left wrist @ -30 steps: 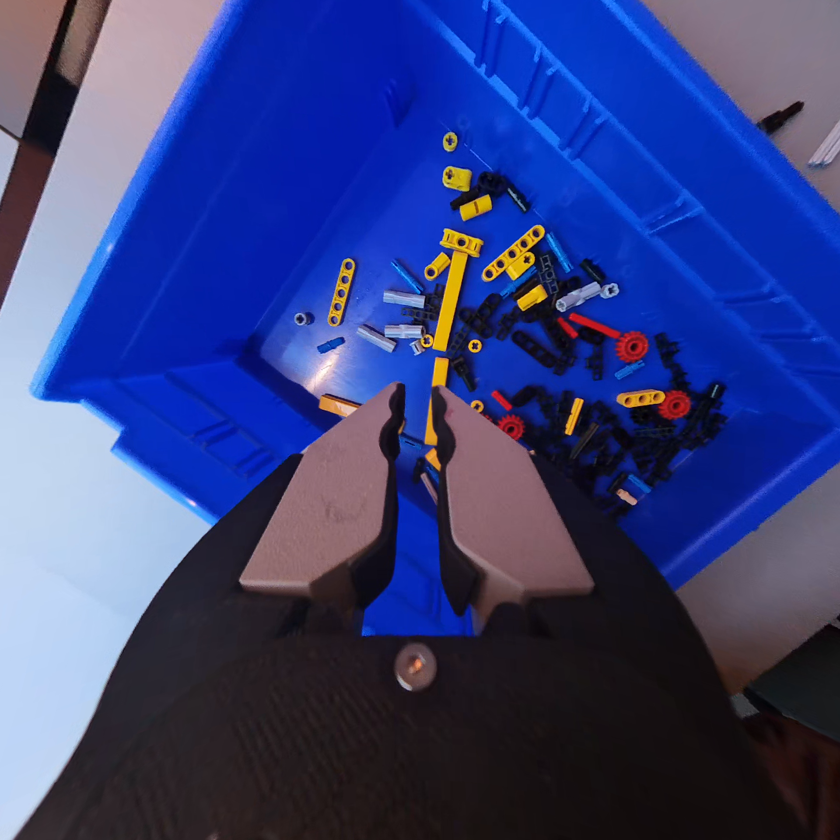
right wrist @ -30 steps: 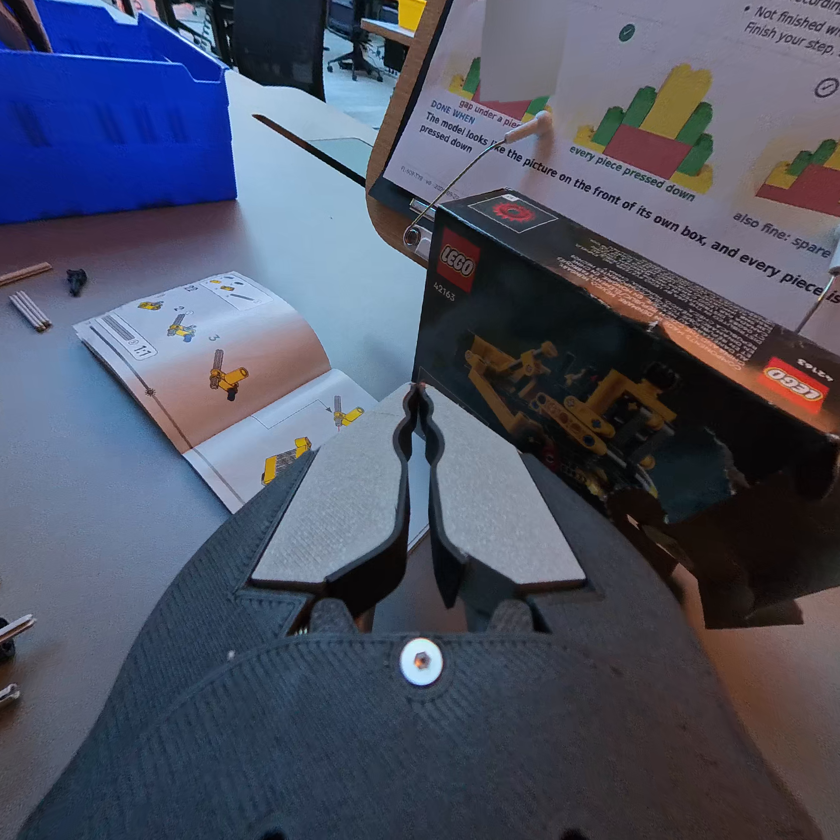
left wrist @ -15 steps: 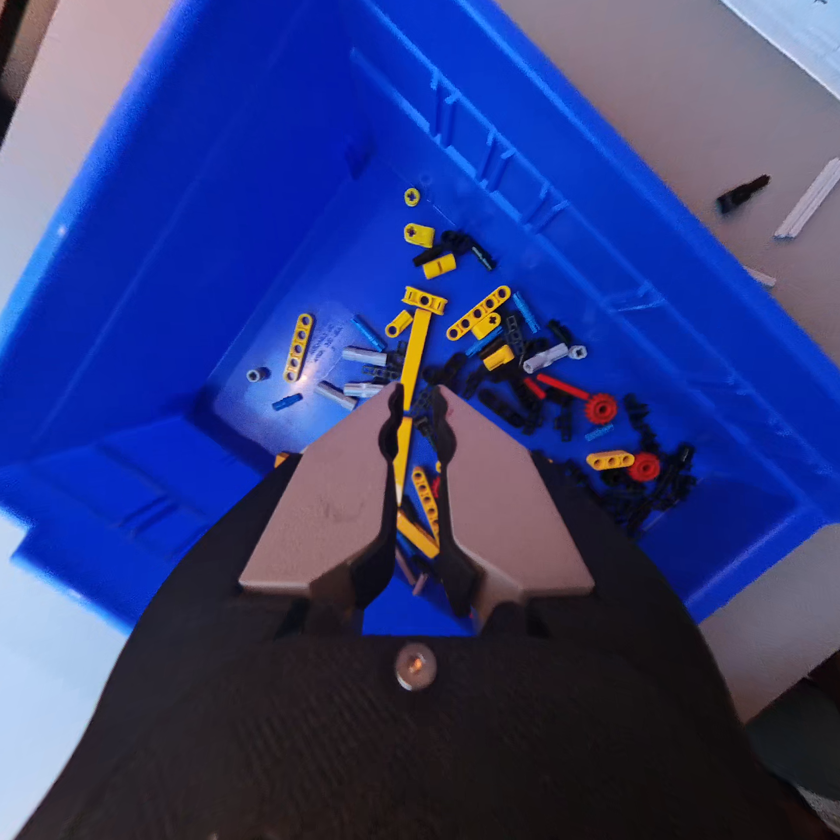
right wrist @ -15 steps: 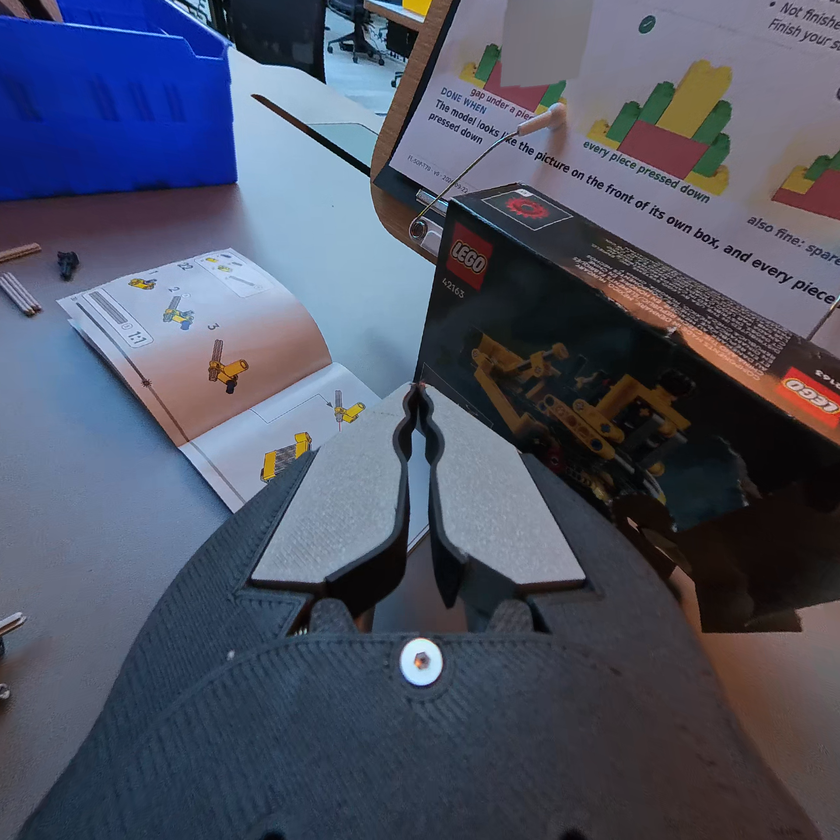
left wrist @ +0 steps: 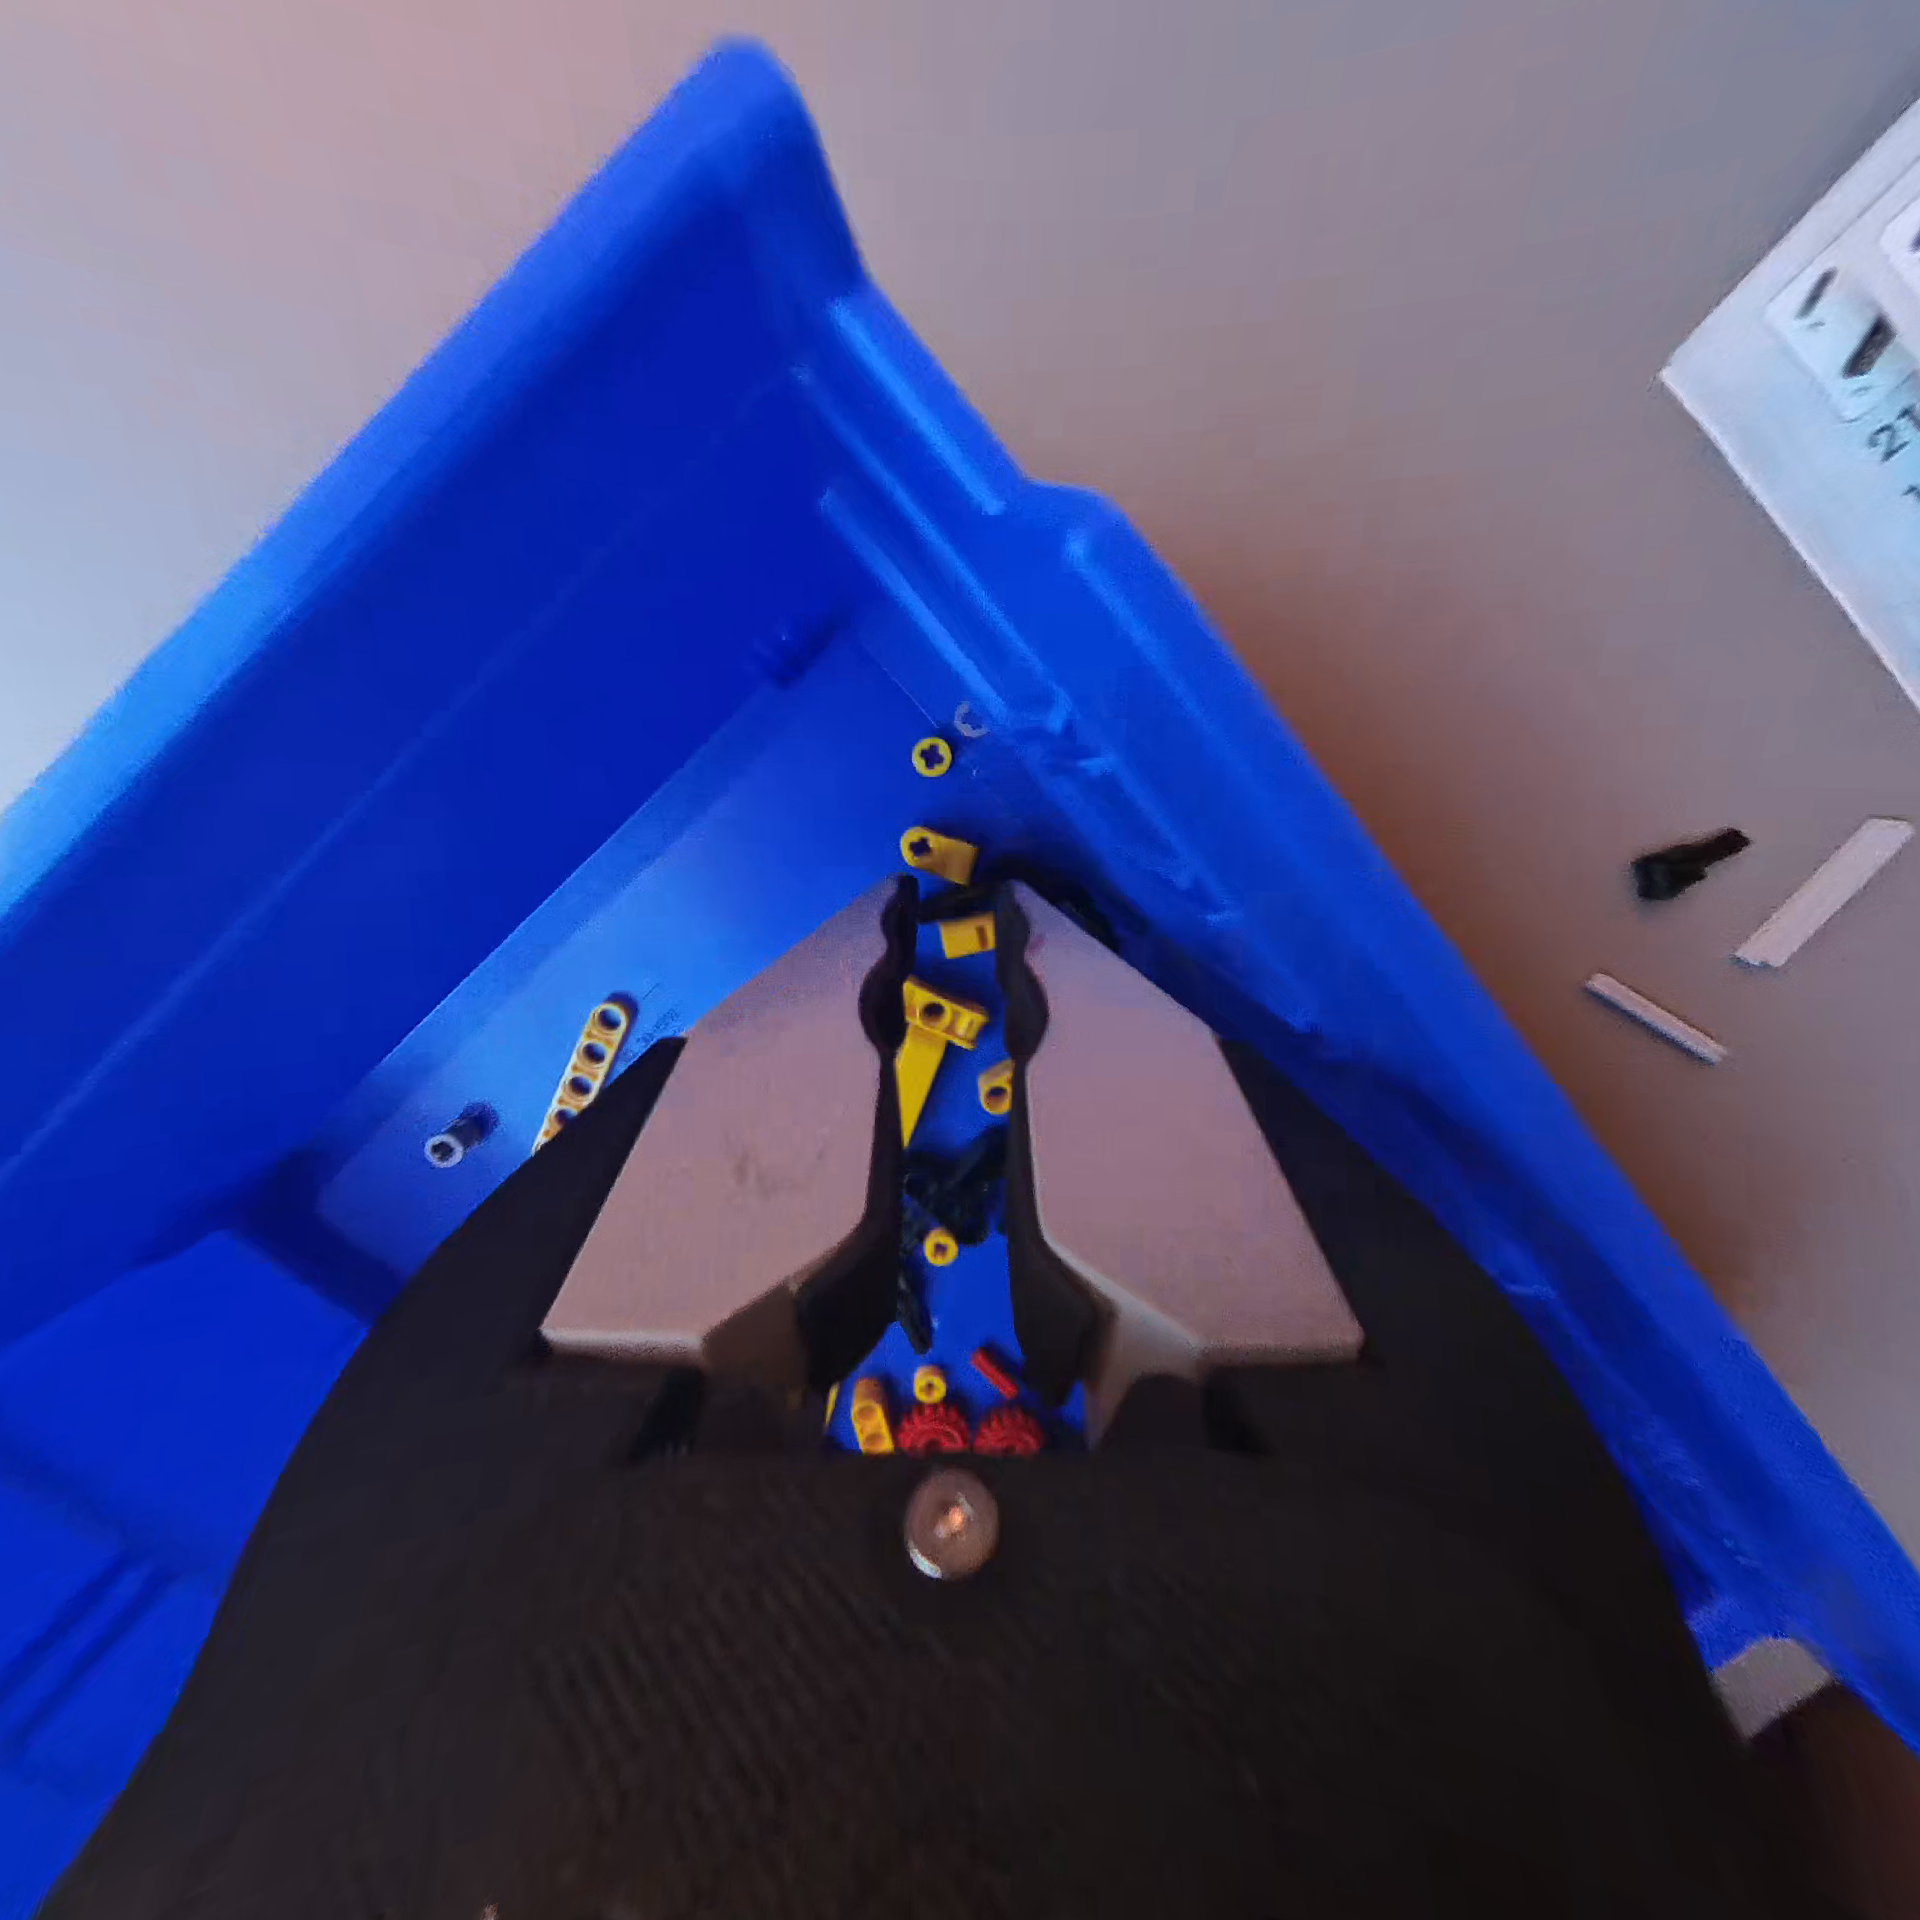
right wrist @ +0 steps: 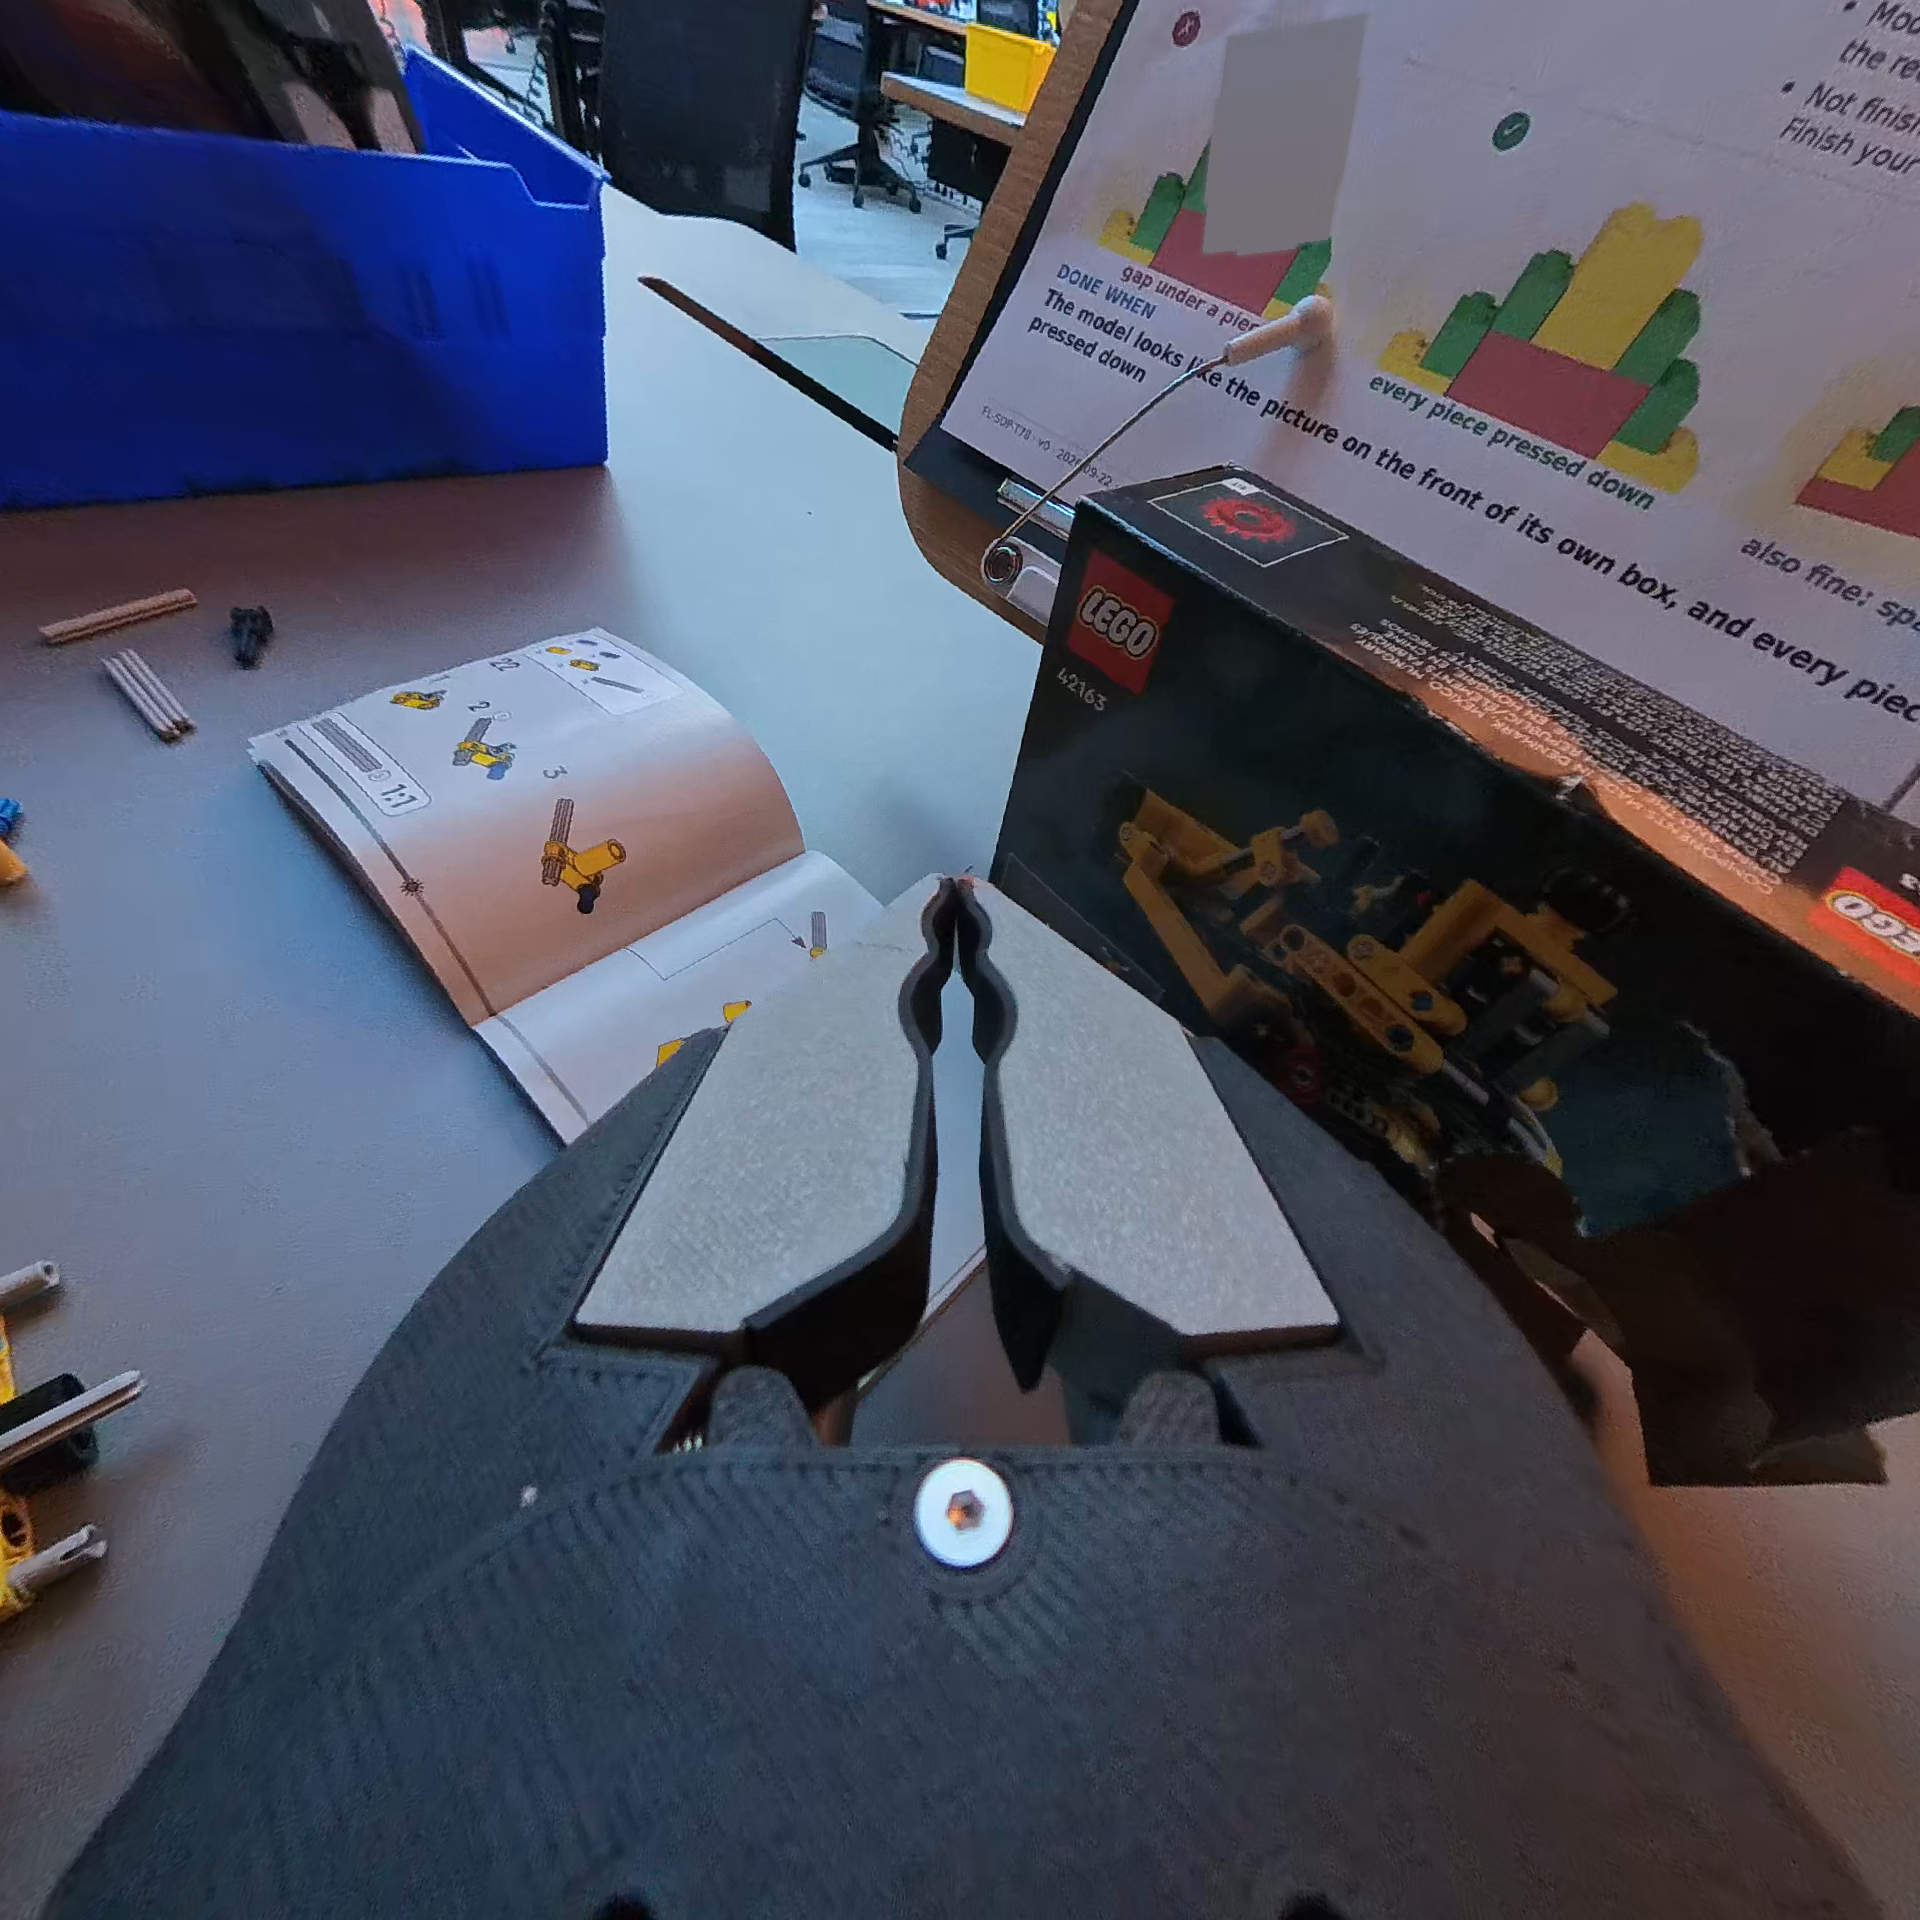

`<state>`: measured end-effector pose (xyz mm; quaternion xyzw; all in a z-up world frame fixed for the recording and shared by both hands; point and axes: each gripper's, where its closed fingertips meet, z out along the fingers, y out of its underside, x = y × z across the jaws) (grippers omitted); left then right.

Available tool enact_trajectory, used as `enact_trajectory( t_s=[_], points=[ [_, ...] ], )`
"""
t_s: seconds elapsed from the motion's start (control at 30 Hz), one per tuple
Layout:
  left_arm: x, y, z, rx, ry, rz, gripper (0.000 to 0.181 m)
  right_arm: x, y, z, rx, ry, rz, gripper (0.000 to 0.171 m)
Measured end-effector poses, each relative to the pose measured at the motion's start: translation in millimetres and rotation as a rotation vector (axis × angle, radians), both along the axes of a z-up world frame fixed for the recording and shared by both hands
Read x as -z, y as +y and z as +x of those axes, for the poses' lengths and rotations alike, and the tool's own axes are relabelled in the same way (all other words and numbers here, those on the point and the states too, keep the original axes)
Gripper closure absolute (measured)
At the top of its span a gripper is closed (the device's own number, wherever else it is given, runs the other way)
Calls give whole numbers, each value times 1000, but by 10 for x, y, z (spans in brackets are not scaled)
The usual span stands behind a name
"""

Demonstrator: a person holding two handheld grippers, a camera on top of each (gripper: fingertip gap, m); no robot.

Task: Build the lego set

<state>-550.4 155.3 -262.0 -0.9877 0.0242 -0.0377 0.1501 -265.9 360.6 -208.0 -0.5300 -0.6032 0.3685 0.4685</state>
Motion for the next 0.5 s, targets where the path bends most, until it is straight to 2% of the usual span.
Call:
enact_trajectory(
  t_s=[0.13,0.33,0.5],
  points=[
    [82,-23,8,6,-56,-16,178,-3,-11,7,0,2,0,171],
    [86,-151,-30,46,-16,-55,173,2,-4,4,2,-1,-7,171],
    [88,-135,-32,63,-28,-42,177,-4,6,8,8,3,-10,171]
  ],
)
